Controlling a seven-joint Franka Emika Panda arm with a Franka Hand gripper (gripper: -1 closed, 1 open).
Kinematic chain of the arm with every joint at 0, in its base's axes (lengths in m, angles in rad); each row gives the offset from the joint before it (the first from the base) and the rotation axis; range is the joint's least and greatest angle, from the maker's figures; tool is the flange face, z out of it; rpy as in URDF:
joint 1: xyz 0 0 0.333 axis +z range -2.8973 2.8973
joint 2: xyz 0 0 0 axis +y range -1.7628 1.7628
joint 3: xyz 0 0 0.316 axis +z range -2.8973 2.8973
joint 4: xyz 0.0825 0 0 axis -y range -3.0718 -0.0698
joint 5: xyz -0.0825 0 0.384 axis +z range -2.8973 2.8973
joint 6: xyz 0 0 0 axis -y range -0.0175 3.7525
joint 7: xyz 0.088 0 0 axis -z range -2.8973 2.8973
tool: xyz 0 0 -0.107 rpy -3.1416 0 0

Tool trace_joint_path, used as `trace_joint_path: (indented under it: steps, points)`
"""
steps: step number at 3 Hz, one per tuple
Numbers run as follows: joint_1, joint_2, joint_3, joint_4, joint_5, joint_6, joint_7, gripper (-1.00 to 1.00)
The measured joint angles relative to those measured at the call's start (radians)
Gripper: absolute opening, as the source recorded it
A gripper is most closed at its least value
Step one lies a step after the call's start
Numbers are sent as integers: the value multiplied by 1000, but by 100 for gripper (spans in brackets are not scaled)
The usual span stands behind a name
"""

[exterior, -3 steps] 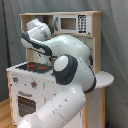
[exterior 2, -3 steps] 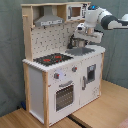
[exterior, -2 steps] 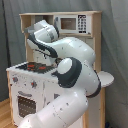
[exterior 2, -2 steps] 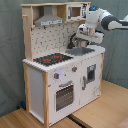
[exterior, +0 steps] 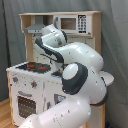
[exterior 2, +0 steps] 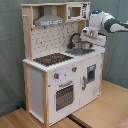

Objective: Play with the kitchen

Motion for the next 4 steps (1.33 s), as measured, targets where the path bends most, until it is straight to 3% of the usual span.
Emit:
trace_joint_path:
  steps: [1, 2, 4]
  points:
    - [-39, 18, -43, -34, -13, 72, 10, -100]
    - [-27, 17, -111, -32, -34, 151, 2, -100]
    - [99, 17, -190, 64, -39, 184, -105, -100]
